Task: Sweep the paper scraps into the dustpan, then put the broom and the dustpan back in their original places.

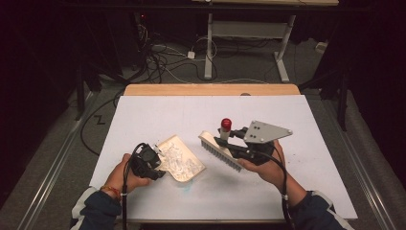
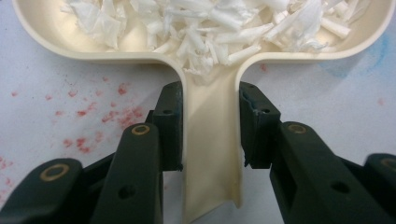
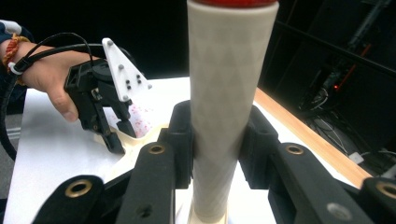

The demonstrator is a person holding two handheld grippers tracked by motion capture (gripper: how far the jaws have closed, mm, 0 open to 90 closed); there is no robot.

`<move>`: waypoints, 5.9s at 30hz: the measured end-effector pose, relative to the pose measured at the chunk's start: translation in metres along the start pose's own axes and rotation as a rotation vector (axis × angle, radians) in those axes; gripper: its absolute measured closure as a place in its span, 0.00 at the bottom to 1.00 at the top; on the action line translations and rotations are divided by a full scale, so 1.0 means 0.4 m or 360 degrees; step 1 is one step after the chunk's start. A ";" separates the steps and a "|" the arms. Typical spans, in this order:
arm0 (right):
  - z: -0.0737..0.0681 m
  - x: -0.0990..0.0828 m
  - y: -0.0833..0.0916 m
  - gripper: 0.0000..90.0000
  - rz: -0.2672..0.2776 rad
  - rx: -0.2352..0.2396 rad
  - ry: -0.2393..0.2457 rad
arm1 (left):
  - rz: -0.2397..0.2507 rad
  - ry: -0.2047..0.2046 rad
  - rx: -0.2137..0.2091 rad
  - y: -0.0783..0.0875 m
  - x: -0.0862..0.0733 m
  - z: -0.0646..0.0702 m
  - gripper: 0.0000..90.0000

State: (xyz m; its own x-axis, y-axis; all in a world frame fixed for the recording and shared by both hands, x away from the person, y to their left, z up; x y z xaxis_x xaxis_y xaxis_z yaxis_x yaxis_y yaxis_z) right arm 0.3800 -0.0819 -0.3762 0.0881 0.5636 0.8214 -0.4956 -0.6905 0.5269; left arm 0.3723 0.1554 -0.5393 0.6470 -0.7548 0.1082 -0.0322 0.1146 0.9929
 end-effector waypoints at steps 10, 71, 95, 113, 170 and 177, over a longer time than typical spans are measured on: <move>0.037 -0.076 0.126 0.78 -0.0032 -0.0019 -0.0089 | 0.0019 0.0079 0.0021 0.011 -0.013 -0.017 0.70; 0.414 -0.311 0.020 0.61 -0.0586 -0.0428 -0.0592 | 0.0357 0.0402 0.0138 -0.022 -0.046 -0.005 0.41; 0.497 -0.294 -0.068 0.48 -0.0465 -0.0776 -0.0710 | 0.0750 0.0201 0.0339 0.022 -0.030 0.026 0.23; 0.421 -0.274 -0.017 0.35 -0.0265 -0.0706 -0.0707 | 0.0822 0.0195 0.0444 0.015 -0.018 0.029 0.23; 0.209 -0.226 0.149 0.27 -0.0188 -0.0674 -0.0304 | 0.0760 0.0123 0.0451 0.005 -0.010 0.047 0.21; 0.202 -0.250 0.170 0.27 -0.0220 -0.0691 -0.0301 | 0.0749 0.0121 0.0458 0.002 -0.010 0.047 0.21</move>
State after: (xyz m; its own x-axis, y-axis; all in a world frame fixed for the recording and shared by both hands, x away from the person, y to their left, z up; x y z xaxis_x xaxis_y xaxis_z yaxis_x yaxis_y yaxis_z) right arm 0.4075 -0.2218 -0.4050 0.3140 0.5164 0.7967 -0.7791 -0.3395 0.5271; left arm 0.3556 0.1463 -0.5380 0.5652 -0.6151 0.5497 -0.5310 0.2388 0.8131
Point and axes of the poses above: each handheld gripper's, and its own axes: y roughly backward along the jaws, x roughly out of its top, z roughly to its right, the point moved 9 cm from there along -y, roughly forward along the jaws, and after that the axes turned 14 degrees about -z, right-handed, at the moved point
